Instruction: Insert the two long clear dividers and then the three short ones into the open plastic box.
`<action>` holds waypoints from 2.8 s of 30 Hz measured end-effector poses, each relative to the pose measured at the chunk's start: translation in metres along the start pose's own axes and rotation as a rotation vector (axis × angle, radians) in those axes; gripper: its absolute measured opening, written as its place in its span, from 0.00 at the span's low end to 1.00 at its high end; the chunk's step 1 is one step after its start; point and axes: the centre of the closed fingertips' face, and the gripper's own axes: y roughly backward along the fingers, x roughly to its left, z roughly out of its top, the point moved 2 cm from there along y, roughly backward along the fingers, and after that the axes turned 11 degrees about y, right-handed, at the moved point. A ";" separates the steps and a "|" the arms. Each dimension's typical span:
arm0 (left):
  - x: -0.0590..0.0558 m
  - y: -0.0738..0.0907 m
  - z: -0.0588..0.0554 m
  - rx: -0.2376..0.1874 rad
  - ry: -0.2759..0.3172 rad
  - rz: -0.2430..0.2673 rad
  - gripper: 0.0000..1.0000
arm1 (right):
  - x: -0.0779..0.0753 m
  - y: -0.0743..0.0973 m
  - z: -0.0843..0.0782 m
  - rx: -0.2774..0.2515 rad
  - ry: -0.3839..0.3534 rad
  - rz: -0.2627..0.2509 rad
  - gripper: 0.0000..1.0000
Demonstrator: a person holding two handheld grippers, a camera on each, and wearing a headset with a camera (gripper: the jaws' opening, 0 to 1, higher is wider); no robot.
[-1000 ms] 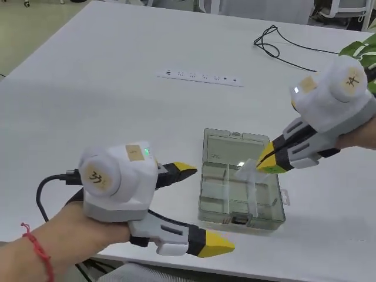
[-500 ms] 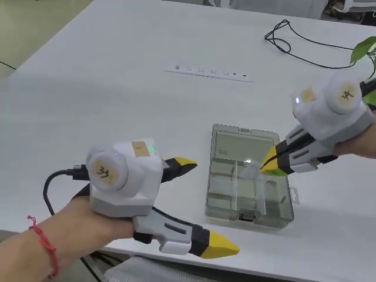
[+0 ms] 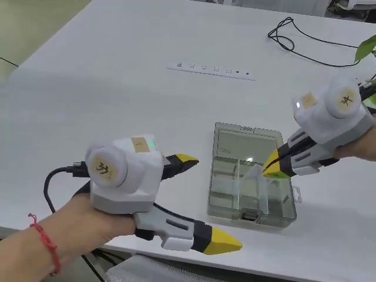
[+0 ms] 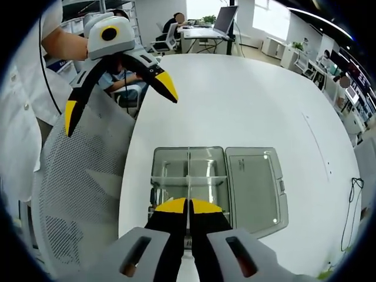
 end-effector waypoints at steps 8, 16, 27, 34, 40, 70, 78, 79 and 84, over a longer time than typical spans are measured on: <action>0.001 -0.001 -0.001 0.002 0.004 0.001 1.00 | 0.004 -0.002 0.004 -0.005 0.040 0.000 0.02; 0.001 -0.002 0.001 0.001 0.006 -0.003 1.00 | 0.001 -0.004 0.004 -0.003 0.033 0.003 0.02; 0.002 -0.003 0.001 0.010 0.007 -0.008 1.00 | -0.002 -0.024 0.001 0.058 0.028 0.039 0.02; 0.003 -0.002 0.001 0.007 0.004 -0.008 1.00 | 0.002 -0.038 -0.004 0.127 0.053 0.062 0.03; 0.004 -0.001 0.000 0.007 0.007 -0.004 1.00 | 0.000 -0.049 -0.014 0.158 0.063 0.068 0.03; 0.007 -0.002 0.000 0.021 -0.004 -0.004 1.00 | -0.001 0.006 -0.003 0.001 -0.074 -0.027 0.13; 0.016 0.003 -0.001 0.032 -0.007 0.013 1.00 | 0.012 0.041 -0.033 0.008 -0.113 -0.072 0.21; 0.018 0.004 -0.002 0.035 -0.004 0.017 1.00 | 0.014 0.047 -0.038 0.011 -0.123 -0.080 0.22; 0.022 0.007 -0.001 0.037 -0.009 0.023 1.00 | 0.021 0.065 -0.066 0.043 -0.158 -0.106 0.26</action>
